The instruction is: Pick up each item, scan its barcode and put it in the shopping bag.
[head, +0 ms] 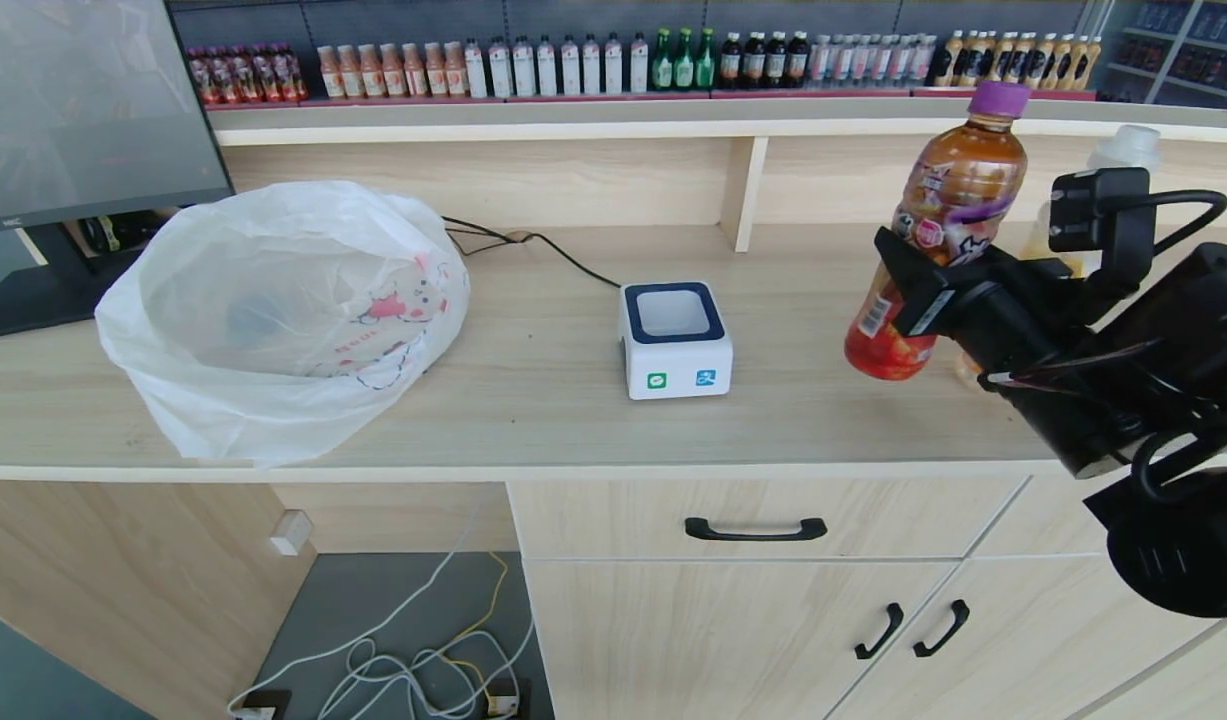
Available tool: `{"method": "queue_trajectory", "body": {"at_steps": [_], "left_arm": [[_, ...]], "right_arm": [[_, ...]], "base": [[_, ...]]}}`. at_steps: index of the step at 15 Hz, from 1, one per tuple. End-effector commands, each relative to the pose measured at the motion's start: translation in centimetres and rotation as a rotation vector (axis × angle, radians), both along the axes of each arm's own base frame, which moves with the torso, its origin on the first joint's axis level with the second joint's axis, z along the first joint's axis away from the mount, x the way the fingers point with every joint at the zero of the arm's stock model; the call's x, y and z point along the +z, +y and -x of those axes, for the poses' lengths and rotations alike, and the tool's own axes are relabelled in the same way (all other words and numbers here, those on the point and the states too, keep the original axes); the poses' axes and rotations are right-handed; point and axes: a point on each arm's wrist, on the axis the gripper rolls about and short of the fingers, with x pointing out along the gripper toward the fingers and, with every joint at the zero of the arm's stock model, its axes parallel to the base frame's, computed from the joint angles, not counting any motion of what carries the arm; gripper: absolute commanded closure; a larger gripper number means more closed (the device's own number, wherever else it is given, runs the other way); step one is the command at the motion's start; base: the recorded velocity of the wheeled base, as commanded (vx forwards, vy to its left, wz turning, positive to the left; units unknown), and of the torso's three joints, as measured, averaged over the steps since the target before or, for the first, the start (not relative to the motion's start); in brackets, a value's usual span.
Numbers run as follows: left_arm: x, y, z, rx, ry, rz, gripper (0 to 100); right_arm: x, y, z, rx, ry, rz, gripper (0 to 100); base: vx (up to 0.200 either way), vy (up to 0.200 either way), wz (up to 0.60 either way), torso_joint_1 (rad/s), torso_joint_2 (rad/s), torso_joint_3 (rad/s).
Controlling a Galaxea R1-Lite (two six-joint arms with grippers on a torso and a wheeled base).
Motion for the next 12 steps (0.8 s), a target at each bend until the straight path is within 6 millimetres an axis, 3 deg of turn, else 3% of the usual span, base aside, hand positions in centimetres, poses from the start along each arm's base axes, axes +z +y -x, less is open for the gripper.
{"method": "queue_trajectory", "body": {"at_steps": [1,6,9,12], "left_arm": [[0.0,0.0,0.0,0.0,0.0,0.001,0],[0.0,0.0,0.0,-0.001,0.0,0.001,0],[0.0,0.0,0.0,0.0,0.0,0.001,0],[0.0,0.0,0.0,0.0,0.0,0.001,0]], "right_arm": [[1.0,0.0,2.0,0.022,-0.026,-0.012,100],[0.5,-0.7,8.4,0.089,-0.004,-0.003,100],[-0.6,-1.2,10.8,0.115,0.028,0.013,100],[-0.8,-1.3,11.8,0.132,0.031,0.018,100]], "base": [[0.0,0.0,0.0,0.0,0.0,0.0],[0.0,0.0,0.0,0.0,0.0,0.0],[0.0,0.0,0.0,0.0,0.0,0.0],[0.0,0.0,0.0,0.0,0.0,0.0]]}}
